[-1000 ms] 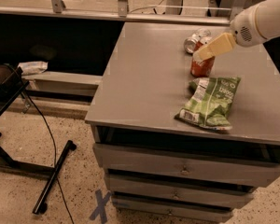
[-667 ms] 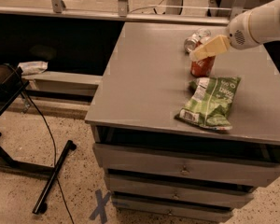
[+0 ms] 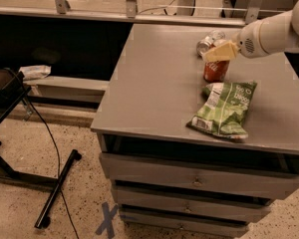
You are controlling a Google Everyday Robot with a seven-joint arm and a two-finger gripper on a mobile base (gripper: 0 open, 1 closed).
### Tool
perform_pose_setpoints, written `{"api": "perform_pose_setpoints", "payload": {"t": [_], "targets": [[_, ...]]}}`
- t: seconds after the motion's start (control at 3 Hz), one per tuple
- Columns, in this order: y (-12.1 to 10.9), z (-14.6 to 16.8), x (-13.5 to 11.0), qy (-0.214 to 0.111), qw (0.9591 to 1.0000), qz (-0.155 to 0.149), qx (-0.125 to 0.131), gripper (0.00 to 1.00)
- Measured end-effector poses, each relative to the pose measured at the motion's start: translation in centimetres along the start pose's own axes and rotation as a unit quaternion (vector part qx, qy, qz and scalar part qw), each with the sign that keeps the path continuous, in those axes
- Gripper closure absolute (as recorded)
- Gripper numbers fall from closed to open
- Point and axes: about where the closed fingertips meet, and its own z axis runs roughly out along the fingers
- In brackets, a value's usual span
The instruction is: Pick coke can
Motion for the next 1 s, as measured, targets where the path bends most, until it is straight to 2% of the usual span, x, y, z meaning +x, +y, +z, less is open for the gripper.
{"api": "perform_pose_setpoints", "payload": {"t": [0.33, 0.67, 1.0], "targets": [[-1.0, -1.2, 0.1, -0.027, 0.9995, 0.011, 0.011, 0.49], [-1.5, -3.7, -1.3, -0.065, 0.9978, 0.007, 0.008, 0.72], [-0.1, -7.7, -5.3, -0.122, 0.9917, -0.039, -0.013, 1.0]]}}
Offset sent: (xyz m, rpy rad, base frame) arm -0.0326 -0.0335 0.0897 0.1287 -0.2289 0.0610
